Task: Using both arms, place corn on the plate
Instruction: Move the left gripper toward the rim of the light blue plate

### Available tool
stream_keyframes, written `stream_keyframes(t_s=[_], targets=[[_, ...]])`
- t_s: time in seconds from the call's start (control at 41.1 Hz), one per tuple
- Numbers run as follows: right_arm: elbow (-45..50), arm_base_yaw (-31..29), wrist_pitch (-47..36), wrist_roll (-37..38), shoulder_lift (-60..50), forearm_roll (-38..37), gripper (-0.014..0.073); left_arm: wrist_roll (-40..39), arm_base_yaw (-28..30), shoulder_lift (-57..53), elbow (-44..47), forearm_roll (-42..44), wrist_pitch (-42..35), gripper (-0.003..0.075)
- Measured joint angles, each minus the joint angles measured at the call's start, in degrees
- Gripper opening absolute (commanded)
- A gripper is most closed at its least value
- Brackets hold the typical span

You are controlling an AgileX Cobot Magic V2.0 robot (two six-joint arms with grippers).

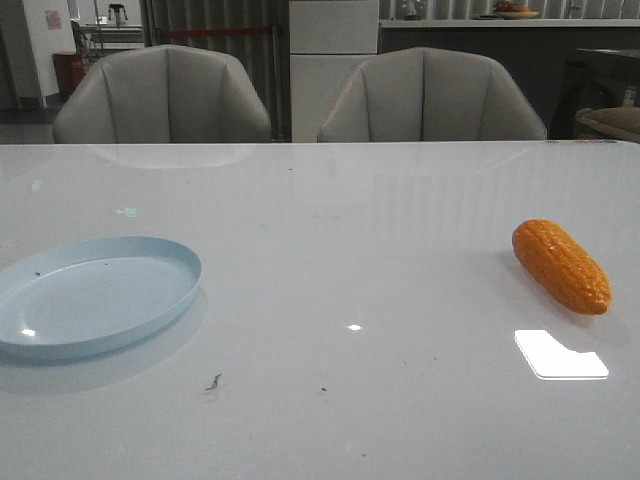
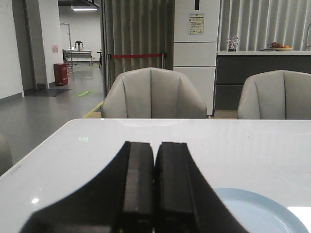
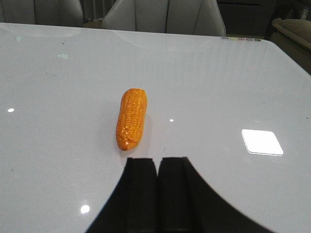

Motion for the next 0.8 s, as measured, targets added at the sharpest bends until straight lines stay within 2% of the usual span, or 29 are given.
stream_keyframes(t_s=[0.487,0.681,0.803], targets=[[0.0,0.0,-0.7,0.0,0.0,0.0,0.0027,0.0,0.0,0.0,0.0,0.0,-2.3,0.009],[0.0,0.0,-4.6,0.0,0.0,0.0,0.0027,0.0,0.0,0.0,0.0,0.0,-6.6,0.009],[0.0,0.0,-10.6,0.0,0.0,0.1,0.0027,0.0,0.0,0.0,-0.2,0.0,-8.7,0.009]])
